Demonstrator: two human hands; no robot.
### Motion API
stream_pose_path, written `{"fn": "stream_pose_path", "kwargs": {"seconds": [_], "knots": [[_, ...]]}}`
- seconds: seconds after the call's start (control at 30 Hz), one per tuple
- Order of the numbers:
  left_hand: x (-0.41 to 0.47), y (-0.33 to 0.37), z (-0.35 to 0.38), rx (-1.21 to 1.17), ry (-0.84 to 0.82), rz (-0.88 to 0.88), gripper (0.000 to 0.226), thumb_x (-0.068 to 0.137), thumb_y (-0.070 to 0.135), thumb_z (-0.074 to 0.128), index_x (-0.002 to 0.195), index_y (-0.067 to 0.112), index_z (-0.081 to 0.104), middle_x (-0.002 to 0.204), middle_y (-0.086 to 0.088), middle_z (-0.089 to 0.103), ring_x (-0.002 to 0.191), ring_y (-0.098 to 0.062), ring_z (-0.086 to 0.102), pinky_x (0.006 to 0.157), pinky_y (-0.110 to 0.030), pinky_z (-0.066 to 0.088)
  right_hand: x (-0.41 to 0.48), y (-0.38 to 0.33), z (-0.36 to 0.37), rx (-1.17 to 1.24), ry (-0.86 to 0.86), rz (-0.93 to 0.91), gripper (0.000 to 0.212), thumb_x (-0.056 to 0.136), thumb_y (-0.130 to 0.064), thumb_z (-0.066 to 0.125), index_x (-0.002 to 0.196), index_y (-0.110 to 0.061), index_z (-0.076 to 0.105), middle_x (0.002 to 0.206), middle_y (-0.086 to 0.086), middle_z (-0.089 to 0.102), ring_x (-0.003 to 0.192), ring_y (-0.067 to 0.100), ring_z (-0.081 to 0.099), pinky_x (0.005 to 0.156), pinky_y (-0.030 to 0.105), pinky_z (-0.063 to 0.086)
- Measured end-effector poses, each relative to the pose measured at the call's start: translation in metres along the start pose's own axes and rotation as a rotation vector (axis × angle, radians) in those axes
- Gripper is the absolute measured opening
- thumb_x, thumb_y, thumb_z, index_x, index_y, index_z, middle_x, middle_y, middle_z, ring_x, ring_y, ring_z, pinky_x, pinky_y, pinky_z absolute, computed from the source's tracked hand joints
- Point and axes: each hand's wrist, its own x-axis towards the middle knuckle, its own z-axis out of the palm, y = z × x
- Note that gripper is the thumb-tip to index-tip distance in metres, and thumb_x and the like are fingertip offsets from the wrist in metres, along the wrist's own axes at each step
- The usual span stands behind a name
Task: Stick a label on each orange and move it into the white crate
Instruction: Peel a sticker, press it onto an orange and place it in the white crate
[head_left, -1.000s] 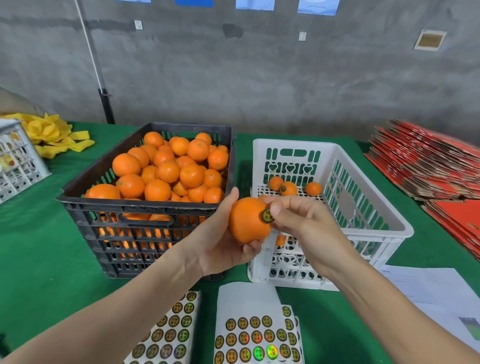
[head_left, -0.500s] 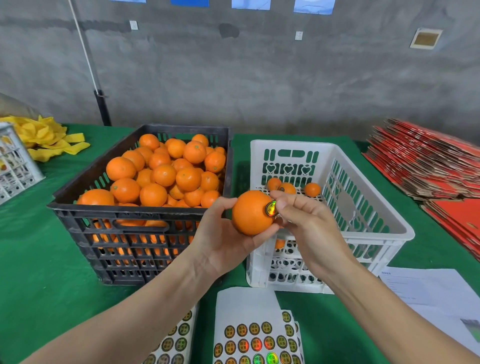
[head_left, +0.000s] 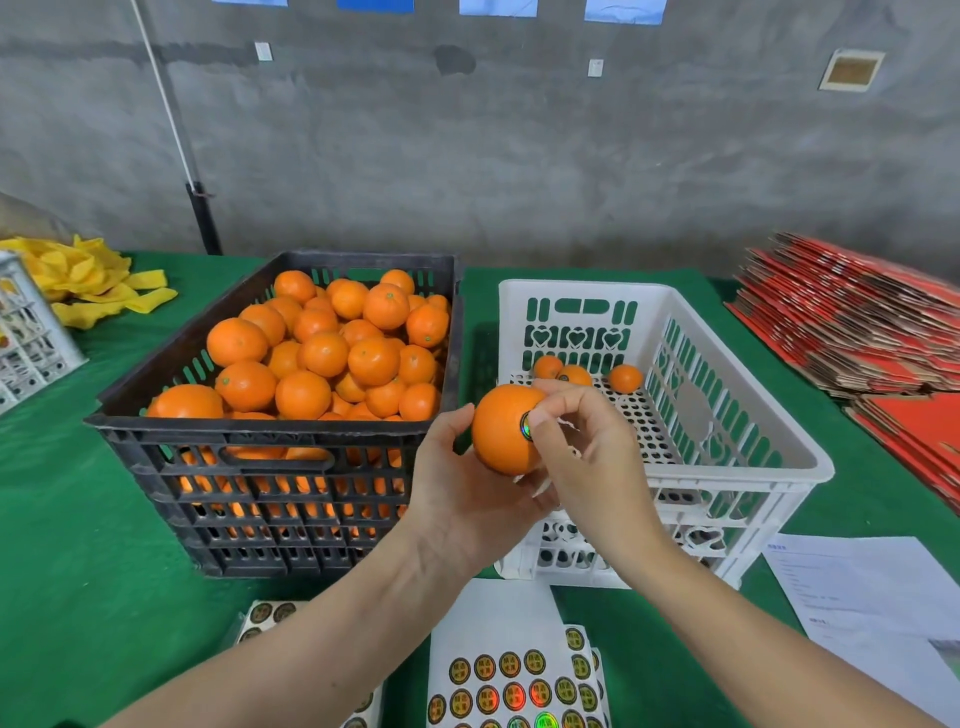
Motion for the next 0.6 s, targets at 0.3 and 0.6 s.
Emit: {"fn": "stream_pose_path", "kwargs": {"seconds": [0.3, 0.6], "knots": [[0.01, 0.004, -0.002, 0.15, -0.005, 0.173, 0.05, 0.067, 0.025, 0.067, 0.112, 0.003, 0.059, 0.089, -0.02, 0.071, 0.077, -0.032, 0.071, 0.077, -0.038, 0.057, 0.015, -0.003, -0.015, 0.128, -0.163, -0.014, 0.073, 0.077, -0.023, 0.074, 0.126, -0.054, 0.029, 0.125, -0.009, 0.051, 0.105, 0.002, 0.058, 0.084, 0.021, 0.051], [0.037, 0.071, 0.012, 0.998, 0.1, 0.385, 0.055, 0.1, 0.049, 0.029, 0.128, 0.009, 0.052, 0.115, -0.01, 0.067, 0.095, -0.019, 0.067, 0.082, -0.031, 0.051, 0.102, -0.001, -0.019, -0.401, -0.235, -0.106, 0.054, 0.065, -0.037, 0.078, 0.109, -0.037, 0.047, 0.096, -0.024, 0.049, 0.083, -0.003, 0.052, 0.063, 0.015, 0.041]]}}
